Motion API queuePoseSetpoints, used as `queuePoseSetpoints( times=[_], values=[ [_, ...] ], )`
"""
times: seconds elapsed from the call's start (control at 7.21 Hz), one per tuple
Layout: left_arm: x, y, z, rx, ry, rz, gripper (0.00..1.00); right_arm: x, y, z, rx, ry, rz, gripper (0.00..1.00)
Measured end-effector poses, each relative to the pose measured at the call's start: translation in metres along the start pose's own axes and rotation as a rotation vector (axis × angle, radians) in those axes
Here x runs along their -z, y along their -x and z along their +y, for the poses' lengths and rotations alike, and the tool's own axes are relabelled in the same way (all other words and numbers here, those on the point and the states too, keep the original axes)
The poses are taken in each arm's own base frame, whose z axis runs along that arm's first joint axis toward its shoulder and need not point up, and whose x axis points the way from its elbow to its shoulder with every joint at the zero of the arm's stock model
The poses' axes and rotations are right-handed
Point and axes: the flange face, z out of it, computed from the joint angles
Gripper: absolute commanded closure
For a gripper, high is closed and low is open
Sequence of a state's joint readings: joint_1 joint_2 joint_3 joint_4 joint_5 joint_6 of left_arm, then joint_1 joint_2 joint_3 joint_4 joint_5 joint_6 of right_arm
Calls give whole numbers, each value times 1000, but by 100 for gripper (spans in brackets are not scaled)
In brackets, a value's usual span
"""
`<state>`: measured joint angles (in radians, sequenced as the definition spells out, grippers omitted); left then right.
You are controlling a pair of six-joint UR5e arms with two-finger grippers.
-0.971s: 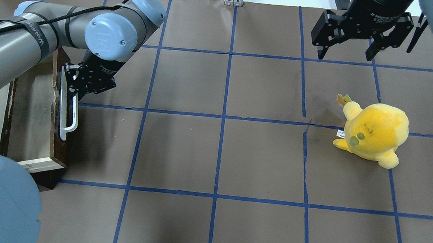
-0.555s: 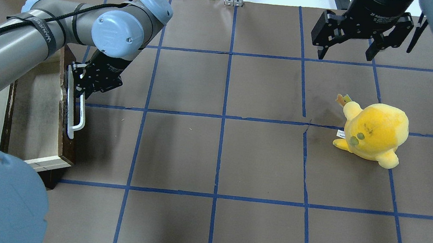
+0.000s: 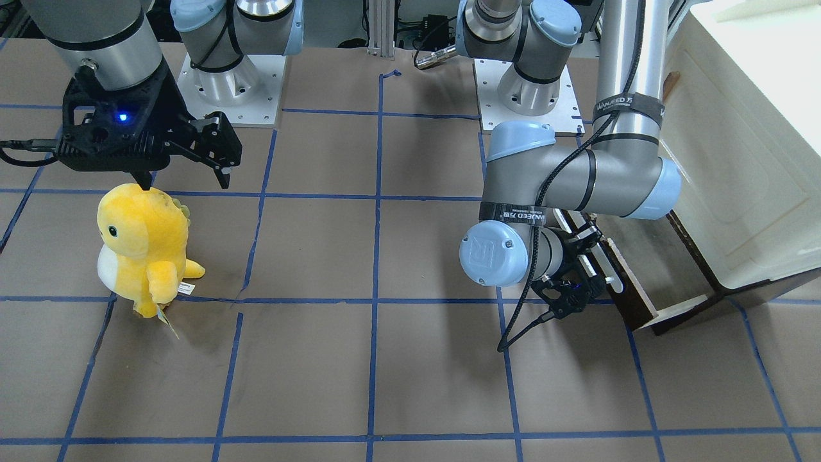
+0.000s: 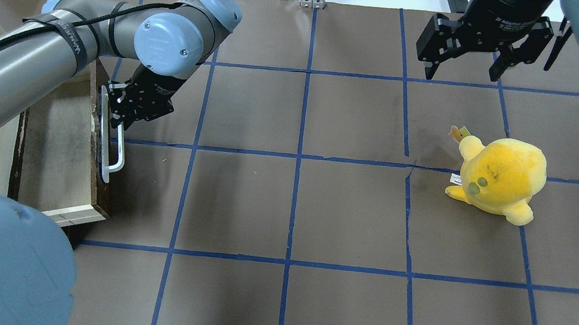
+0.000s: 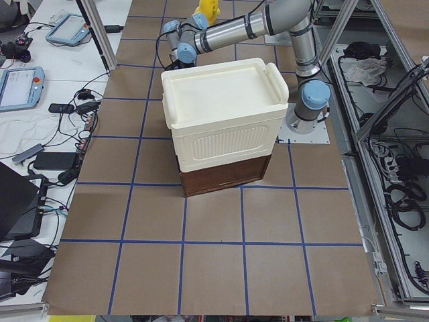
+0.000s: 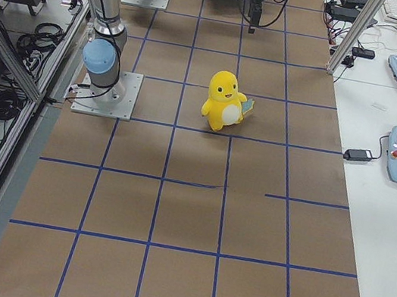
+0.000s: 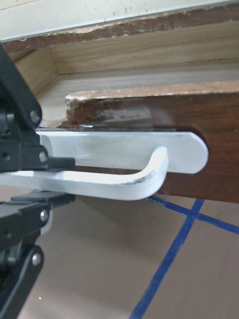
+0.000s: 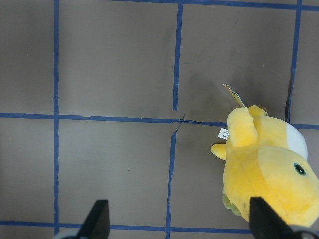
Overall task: Pull drawer sideways
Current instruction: 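Pull the handle with the left gripper, sliding the drawer out, then open the left gripper and release the drawer handle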
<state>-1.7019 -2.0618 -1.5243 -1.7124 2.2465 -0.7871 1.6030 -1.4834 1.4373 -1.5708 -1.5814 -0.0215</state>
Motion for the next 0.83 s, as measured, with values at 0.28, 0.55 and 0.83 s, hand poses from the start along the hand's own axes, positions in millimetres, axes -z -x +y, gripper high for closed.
queuePoseSetpoints(
  times=[0.28, 0.55, 0.83],
  values=[
    [3, -2, 2, -4, -1, -1, 100, 0, 0, 0, 0, 0, 0, 0],
    [3, -1, 2, -7, -1, -7, 100, 0, 0, 0, 0, 0, -1, 0],
    [3, 0, 2, -9, -1, -11, 100, 0, 0, 0, 0, 0, -1, 0]
  ],
)
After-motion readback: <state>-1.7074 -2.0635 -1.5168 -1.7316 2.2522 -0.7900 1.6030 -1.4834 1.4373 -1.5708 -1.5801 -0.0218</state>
